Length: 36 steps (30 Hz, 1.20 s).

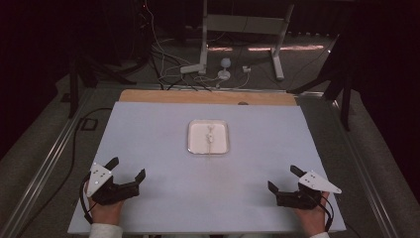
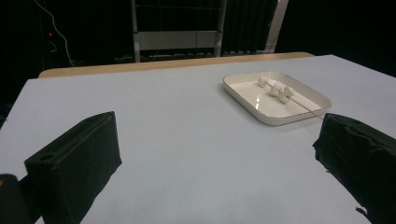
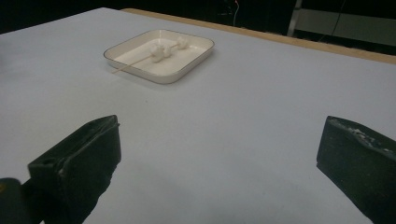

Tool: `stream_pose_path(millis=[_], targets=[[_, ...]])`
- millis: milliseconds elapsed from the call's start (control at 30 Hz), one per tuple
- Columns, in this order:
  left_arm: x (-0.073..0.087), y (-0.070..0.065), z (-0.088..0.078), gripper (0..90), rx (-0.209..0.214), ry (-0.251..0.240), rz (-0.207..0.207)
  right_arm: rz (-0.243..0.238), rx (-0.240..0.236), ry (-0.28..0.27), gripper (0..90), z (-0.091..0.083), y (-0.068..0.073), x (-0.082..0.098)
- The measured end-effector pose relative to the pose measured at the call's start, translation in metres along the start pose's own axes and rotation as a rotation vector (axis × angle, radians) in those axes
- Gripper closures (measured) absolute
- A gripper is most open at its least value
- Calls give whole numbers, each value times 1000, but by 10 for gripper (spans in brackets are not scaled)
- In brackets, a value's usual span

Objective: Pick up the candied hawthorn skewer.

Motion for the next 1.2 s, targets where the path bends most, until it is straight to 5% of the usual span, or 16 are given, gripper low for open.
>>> stream_pose_path(millis=[300, 533, 1200], targets=[[-5, -1, 2, 6, 2, 12, -14, 7, 3, 3, 0, 1, 0, 0], [-18, -6, 13, 6, 21, 96, -30, 19, 9, 4, 0, 0, -3, 1], [-54, -39, 83, 6, 67, 149, -2, 23, 1, 12, 0, 2, -4, 1]])
Point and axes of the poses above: each handheld gripper's, and its own axes: z roughly forward along the jaws, x roughly out of its underside, y roughly to its left, the point moved 1 cm from there along z, roughly forward along the jaws, and after that the axes turned 1 degree about z, right-handed, at the moved point
